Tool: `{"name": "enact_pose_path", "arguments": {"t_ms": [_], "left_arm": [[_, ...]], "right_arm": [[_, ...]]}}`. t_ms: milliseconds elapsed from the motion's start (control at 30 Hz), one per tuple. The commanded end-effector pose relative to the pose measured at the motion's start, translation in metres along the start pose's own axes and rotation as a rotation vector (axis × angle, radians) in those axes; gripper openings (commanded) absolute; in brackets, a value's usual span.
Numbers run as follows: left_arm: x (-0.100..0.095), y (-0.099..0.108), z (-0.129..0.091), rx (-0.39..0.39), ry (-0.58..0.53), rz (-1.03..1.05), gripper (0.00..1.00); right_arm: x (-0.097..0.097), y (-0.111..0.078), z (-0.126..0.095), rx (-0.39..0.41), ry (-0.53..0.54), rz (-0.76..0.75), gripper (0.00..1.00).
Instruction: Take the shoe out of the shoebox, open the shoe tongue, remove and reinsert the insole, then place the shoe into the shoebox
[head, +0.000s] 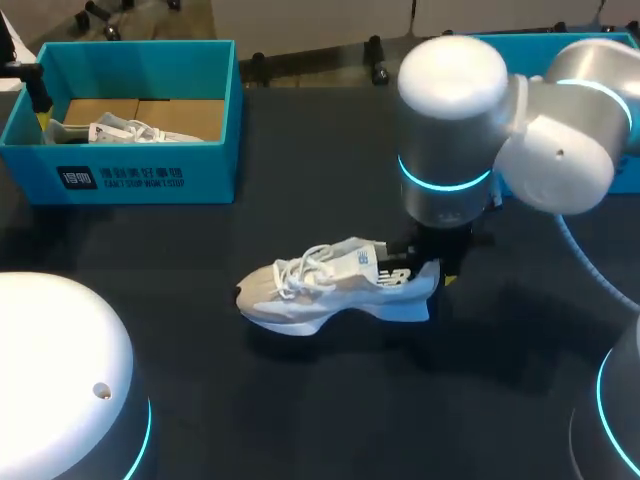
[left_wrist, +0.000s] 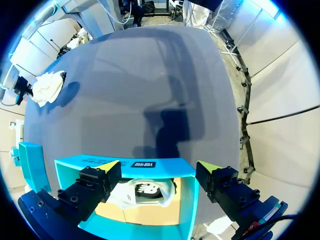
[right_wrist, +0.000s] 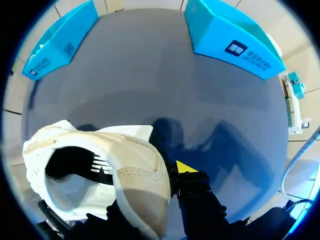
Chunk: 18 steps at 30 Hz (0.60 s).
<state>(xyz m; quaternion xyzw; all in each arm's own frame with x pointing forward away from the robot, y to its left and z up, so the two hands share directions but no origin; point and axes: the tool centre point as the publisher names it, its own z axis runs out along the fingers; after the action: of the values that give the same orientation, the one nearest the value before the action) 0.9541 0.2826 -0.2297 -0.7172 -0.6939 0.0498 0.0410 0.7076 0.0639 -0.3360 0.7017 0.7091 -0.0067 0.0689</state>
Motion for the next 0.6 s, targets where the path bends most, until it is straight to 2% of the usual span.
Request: {"name": "enact_pose_path", "arguments": {"t_ms": [33,467,600], "left_arm": [[0.000,-0.001,0.000,-0.003,0.001,0.001,1.00],[0.000,-0.001,0.000,-0.003,0.001,0.001,1.00],[0.000,-0.001,0.000,-0.003,0.001,0.001,1.00]], "right_arm": [[0.007,0.002,0.013,0.008,-0.024,-0.028,0.00],[0.010,-0.001,0.033,0.027,-0.116,0.005,0.00],[0.007,-0.003,0.036,0.011,-0.119,0.039,0.00]]}}
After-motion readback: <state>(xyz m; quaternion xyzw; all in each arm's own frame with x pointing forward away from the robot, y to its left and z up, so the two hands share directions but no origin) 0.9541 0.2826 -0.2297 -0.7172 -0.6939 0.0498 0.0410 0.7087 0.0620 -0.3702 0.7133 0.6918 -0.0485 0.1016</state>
